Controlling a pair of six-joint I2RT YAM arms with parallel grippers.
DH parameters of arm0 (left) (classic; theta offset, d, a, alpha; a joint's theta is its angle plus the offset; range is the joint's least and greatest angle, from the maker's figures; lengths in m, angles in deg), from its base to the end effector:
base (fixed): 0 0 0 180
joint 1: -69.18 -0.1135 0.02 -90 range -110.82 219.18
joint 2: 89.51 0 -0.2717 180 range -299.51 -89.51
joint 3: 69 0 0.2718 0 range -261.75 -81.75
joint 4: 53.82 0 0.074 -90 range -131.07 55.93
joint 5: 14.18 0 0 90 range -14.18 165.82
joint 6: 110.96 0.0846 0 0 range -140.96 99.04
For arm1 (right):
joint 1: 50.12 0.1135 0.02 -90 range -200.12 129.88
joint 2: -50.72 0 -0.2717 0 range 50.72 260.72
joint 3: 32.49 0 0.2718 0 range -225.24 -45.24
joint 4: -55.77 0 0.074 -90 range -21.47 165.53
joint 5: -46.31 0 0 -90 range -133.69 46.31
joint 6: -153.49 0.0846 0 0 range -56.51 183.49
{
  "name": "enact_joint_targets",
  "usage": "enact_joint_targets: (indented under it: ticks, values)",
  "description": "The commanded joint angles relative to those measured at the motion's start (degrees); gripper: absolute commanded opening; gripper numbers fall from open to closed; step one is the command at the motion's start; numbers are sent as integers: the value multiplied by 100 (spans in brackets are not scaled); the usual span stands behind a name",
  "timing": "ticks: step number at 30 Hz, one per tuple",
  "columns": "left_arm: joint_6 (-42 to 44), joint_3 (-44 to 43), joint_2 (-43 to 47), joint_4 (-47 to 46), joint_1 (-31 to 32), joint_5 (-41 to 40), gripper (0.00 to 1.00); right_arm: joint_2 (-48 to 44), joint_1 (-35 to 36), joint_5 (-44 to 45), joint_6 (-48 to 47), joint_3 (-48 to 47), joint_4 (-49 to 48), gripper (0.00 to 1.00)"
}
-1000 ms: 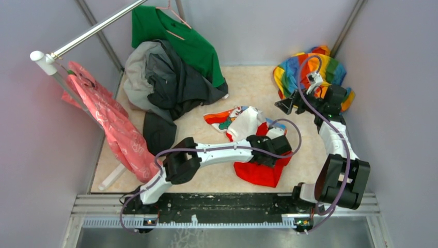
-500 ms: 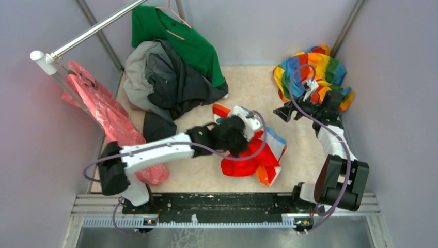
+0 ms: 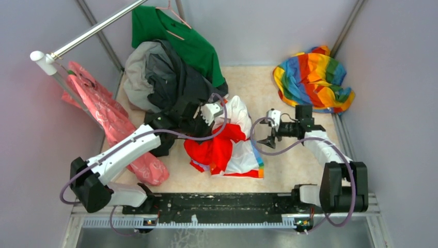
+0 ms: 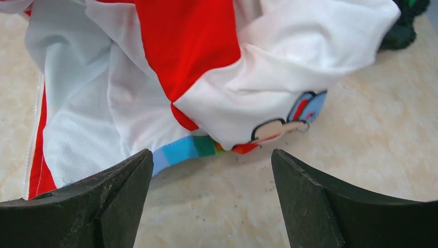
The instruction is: Zip up the jacket
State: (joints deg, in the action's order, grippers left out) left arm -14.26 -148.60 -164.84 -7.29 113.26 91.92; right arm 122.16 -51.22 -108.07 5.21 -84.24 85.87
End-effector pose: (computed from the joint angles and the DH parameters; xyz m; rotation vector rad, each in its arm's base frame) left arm 0.2259 -0.2514 0.2922 1.1446 2.0673 -0.6504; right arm 0.2622 0.0713 0.1950 -1.3083 1.4753 0.7024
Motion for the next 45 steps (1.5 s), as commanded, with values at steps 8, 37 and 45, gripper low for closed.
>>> enact_joint_targets:
  ticks: [8,37,45]
  values:
    - [250,465,440,344,-297,52,0,782,1451,648,-834,-183,-1290,85]
    - [910,-721,1884,-1098,-372,127,0,-485,1699,709,432,-5600,4930,0]
    - [538,-1007,1318,-1883,-373,-436,3,-680,1584,1774,3082,-5249,3051,0]
